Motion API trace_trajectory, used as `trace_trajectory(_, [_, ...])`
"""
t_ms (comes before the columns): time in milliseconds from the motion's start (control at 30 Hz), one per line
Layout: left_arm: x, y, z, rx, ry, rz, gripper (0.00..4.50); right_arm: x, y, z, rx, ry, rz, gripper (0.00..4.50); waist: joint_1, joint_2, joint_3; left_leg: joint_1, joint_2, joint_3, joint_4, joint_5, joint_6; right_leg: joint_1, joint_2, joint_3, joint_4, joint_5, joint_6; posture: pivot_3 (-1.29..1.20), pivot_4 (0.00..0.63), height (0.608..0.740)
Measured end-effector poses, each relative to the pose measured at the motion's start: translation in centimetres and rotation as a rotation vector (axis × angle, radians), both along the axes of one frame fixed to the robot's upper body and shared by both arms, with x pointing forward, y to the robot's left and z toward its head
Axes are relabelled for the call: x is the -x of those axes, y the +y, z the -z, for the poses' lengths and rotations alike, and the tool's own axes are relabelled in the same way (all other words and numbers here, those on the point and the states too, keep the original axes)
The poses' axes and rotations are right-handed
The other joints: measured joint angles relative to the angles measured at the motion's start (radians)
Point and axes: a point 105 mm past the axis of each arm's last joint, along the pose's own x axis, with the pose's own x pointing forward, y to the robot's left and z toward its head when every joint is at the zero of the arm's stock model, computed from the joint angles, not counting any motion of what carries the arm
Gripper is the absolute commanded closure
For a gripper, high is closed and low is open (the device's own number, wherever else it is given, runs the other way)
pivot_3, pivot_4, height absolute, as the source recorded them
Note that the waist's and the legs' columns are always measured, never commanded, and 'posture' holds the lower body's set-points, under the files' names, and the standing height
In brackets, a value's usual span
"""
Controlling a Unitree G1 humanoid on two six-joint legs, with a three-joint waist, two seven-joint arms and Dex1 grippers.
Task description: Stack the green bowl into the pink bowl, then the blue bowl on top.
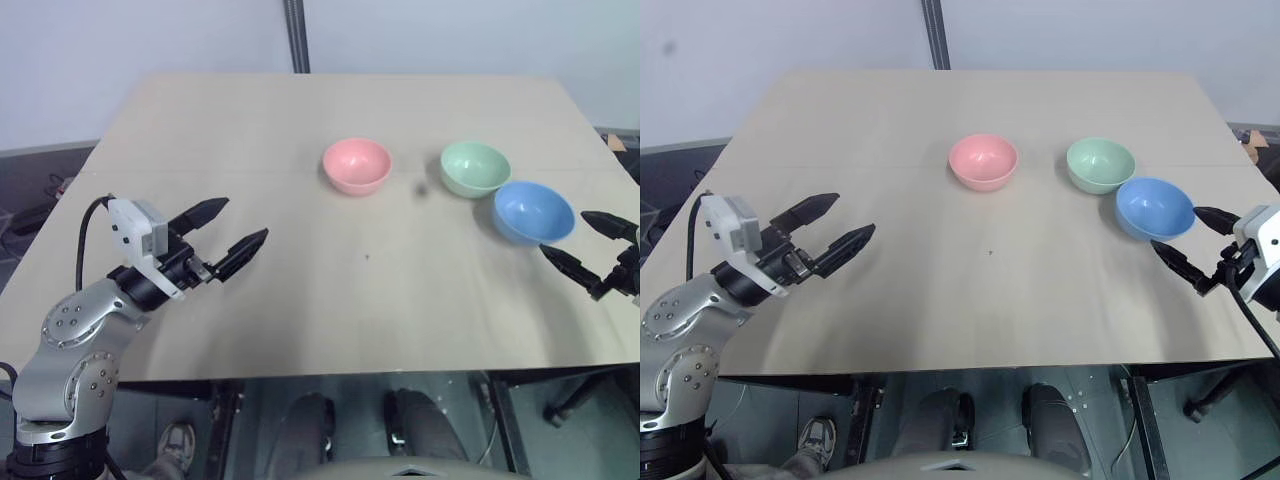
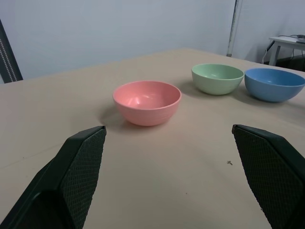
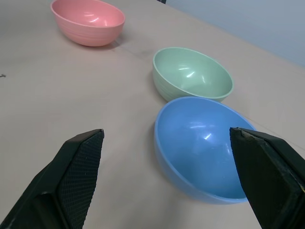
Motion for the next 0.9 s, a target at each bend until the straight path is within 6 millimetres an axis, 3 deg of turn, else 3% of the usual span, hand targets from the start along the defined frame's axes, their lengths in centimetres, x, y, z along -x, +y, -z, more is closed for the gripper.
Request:
trace_trajectory(300, [-0.8,-0.4,-0.7,0.006,0.0,0.04,0.0,0.1,1.3,-0.2,-0.012,-0.02,-0.015,0.09,0.0,0.0,0.0,0.001,0.0,0.0,0.0,0.0,0.0,0.0,0.001,0.0,0.001,0.0,0.0,0.0,0.15,0.74])
trace_trajectory(433, [-1.5,-0.9,-0.7,-0.041,0.009,0.037,0.0,-0.3,2.7,0.2,-0.043,-0.023,-0.042,0.09,-0.001,0.0,0.0,0.0,0.0,0.0,0.0,0.0,0.0,0.0,0.001,0.0,0.001,0.0,0.0,0.0,0.15,0.74])
trace_trajectory(533, [-3.1,-0.8,0.1,-0.182,-0.001,-0.067,0.0,-0.9,4.6,0.3,-0.07,-0.04,-0.083,0.09,0.0,0.0,0.0,0.0,0.0,0.0,0.0,0.0,0.0,0.0,0.002,0.0,0.001,0.0,0.0,0.0,0.15,0.74])
trace_trajectory(667, [-5.8,-2.2,0.3,-0.344,-0.036,-0.08,0.0,-2.2,7.6,1.1,-0.068,-0.044,-0.134,0.09,0.005,-0.001,0.0,0.0,-0.001,0.0,0.001,0.0,0.0,0.0,0.003,-0.002,0.001,0.0,0.0,0.0,0.15,0.74])
trace_trajectory(833, [-11.0,-6.2,-1.7,-0.635,-0.152,0.013,0.0,-3.6,11.7,1.6,-0.105,-0.068,-0.182,0.09,0.018,0.0,0.0,-0.001,-0.003,0.0,0.001,0.0,-0.001,-0.001,0.004,-0.004,0.001,0.0,0.0,0.0,0.15,0.74])
trace_trajectory(900, [-12.0,-7.7,-1.4,-0.684,-0.163,0.066,0.0,-3.9,12.1,1.9,-0.089,-0.07,-0.169,0.09,0.021,0.0,0.0,-0.002,-0.003,0.001,0.001,0.002,-0.002,-0.001,0.003,-0.003,0.0,0.0,0.0,0.0,0.15,0.74])
